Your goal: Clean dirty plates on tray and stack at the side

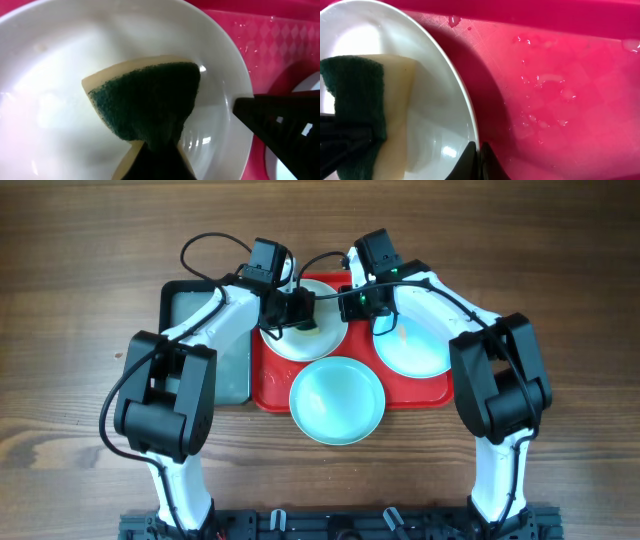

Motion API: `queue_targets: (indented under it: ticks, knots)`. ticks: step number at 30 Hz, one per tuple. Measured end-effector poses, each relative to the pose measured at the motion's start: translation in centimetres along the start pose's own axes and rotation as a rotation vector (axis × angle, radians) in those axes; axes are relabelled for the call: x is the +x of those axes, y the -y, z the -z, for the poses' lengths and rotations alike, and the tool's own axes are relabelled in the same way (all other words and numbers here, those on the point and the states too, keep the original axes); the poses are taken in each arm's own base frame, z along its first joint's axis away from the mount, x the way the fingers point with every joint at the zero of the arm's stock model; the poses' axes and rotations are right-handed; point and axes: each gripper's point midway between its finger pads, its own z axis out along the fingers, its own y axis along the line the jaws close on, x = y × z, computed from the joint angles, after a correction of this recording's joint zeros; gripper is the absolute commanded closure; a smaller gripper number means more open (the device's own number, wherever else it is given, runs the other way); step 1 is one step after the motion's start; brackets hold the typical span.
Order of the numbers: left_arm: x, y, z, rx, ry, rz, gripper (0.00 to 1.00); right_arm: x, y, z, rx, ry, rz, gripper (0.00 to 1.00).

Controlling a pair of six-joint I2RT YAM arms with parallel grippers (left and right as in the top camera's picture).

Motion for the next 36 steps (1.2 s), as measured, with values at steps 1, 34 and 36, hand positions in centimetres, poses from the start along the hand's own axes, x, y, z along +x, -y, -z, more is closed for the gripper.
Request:
queue_targets:
  ticks: [1,34,36]
  knots:
    - [0.0,0.1,0.1,0.004,0.000,-0.001,0.96,0.0,0.0,0.0,0.000,0.000,0.000,0.96]
    - [2.4,1.2,-0.1,-0.153,-0.017,-0.083,0.96,0.0,0.0,0.0,0.000,0.000,0.000,0.95]
    - [2.2,1.7,-0.2,-0.135,-0.010,-0.088,0.96,0.0,0.0,0.0,0.000,0.000,0.000,0.95]
